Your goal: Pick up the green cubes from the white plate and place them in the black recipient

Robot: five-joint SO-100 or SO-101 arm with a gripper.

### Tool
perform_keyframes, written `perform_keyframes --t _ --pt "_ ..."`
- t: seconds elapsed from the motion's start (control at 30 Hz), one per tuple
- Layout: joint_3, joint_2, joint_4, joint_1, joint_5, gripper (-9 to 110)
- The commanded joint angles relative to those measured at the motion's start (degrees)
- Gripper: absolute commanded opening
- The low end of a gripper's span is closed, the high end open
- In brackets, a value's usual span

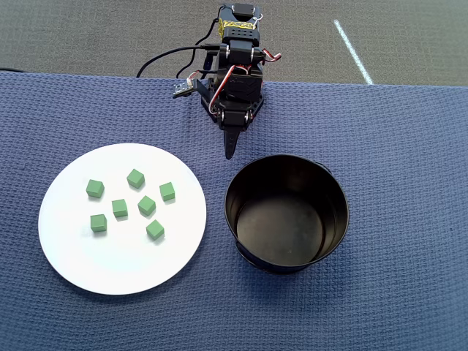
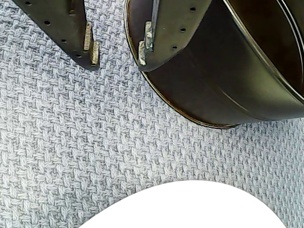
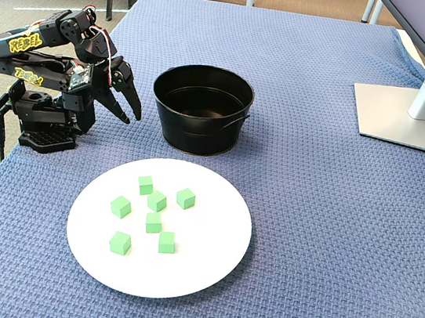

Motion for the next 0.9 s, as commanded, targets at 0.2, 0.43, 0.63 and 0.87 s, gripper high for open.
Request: perform_keyframes --t 0.2,0.43,0.63,0.87 --pt "0.09 -6.68 -14.68 2.11 1.23 0" --pt "-3.43 -8.53 -13.18 3.60 1.32 3" --pt "-20.39 -10.81 1.23 8.44 -3.43 10" --pt "-29.09 -10.99 4.04 14.50 -6.50 14"
